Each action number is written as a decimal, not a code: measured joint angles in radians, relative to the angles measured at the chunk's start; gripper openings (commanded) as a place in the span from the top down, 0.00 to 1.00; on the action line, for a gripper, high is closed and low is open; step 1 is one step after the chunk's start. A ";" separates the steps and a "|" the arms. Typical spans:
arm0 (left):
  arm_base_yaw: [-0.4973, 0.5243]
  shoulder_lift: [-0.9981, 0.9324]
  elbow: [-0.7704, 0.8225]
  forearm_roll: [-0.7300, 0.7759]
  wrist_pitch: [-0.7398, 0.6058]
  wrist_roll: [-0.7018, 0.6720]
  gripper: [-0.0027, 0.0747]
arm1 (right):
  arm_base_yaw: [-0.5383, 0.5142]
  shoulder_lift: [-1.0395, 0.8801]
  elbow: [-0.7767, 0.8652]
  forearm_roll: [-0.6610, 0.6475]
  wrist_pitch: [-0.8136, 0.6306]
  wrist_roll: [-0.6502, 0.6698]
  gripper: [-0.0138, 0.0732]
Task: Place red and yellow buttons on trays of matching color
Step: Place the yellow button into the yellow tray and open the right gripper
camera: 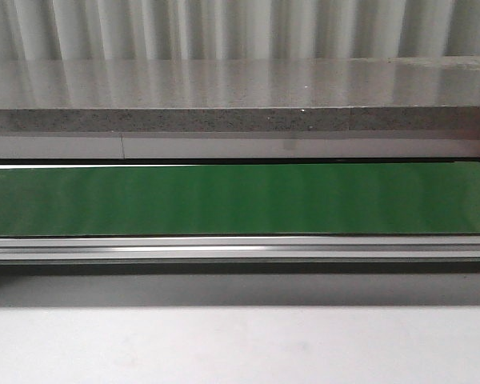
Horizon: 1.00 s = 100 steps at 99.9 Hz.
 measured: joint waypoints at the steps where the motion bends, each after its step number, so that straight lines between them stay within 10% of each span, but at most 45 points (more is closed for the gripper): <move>1: 0.000 0.000 0.000 0.000 0.000 0.000 0.99 | 0.000 0.003 0.000 0.000 -0.003 0.000 0.80; 18: 0.000 0.000 0.000 0.000 0.000 0.000 0.99 | 0.000 0.057 0.010 0.000 -0.014 0.000 0.76; 53: 0.000 0.000 0.000 0.000 0.000 0.000 0.99 | 0.000 0.062 0.010 0.000 -0.016 0.002 0.17; 100: 0.000 0.000 0.000 0.000 0.000 0.000 0.99 | 0.010 -0.077 0.007 0.024 -0.030 0.002 0.16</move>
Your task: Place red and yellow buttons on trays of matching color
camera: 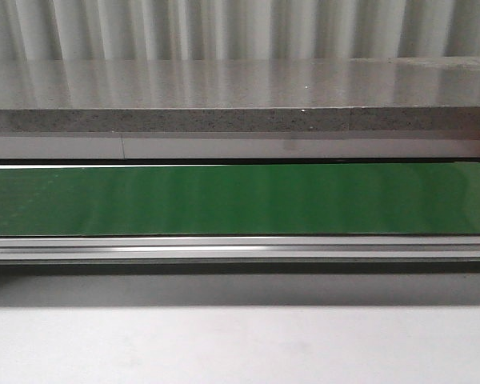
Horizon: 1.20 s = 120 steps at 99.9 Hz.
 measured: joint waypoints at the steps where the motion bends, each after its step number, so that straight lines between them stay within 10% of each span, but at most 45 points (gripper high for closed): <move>1: 0.000 0.000 0.000 0.000 0.000 0.000 0.99 | 0.005 -0.011 0.000 0.000 -0.003 0.000 0.16; 59: 0.000 0.000 0.000 0.000 0.000 0.000 0.99 | 0.493 -0.315 0.029 0.011 -0.010 -0.102 0.16; 87: 0.000 0.000 0.000 0.000 0.000 0.000 0.99 | 0.541 -0.450 0.148 0.011 -0.010 -0.106 0.17; 120: 0.000 0.000 0.000 0.000 0.000 0.000 0.99 | 0.541 -0.627 0.231 0.011 0.051 -0.106 0.75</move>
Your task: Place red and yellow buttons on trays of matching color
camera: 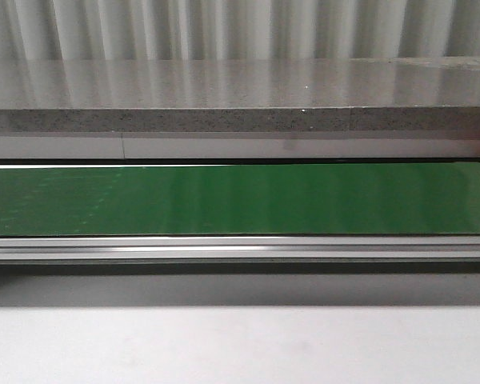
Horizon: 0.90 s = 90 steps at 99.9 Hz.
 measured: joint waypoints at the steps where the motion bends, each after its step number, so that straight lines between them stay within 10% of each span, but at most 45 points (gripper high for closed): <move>1: 0.000 0.000 0.000 0.000 0.000 0.000 0.99 | 0.000 -0.003 0.002 0.000 0.003 0.000 0.77; 10: 0.000 0.000 0.000 0.000 0.000 0.000 0.99 | 0.000 -0.022 0.007 0.000 0.011 0.000 0.93; 56: 0.000 0.000 0.000 0.000 0.000 0.000 0.96 | 0.000 -0.028 0.008 0.000 0.021 0.000 0.92; 90: 0.000 0.000 0.000 0.000 0.000 0.000 0.31 | 0.000 -0.028 0.008 0.000 0.021 0.000 0.92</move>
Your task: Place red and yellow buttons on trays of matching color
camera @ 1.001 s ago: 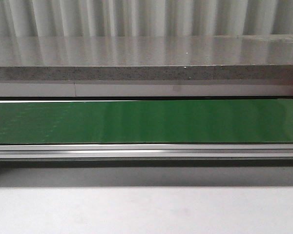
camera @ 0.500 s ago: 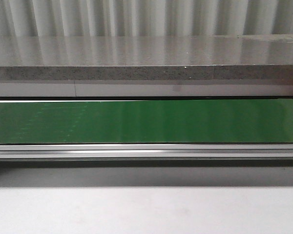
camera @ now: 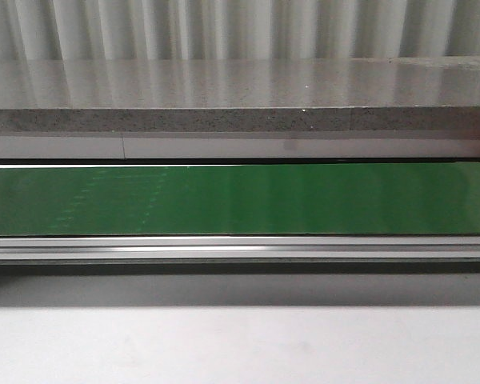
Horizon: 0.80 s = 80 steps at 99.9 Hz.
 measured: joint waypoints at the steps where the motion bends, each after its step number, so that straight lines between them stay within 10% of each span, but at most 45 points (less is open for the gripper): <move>1: 0.000 0.000 0.000 0.000 0.000 0.000 0.30 | 0.000 0.000 0.000 0.000 0.000 0.000 0.92; 37: 0.000 0.000 -0.010 0.025 0.005 -0.036 0.25 | 0.000 0.000 0.000 0.000 0.000 0.000 0.92; 80: 0.027 0.225 -0.212 0.463 0.140 -0.585 0.25 | 0.000 0.000 0.000 0.000 0.000 0.000 0.92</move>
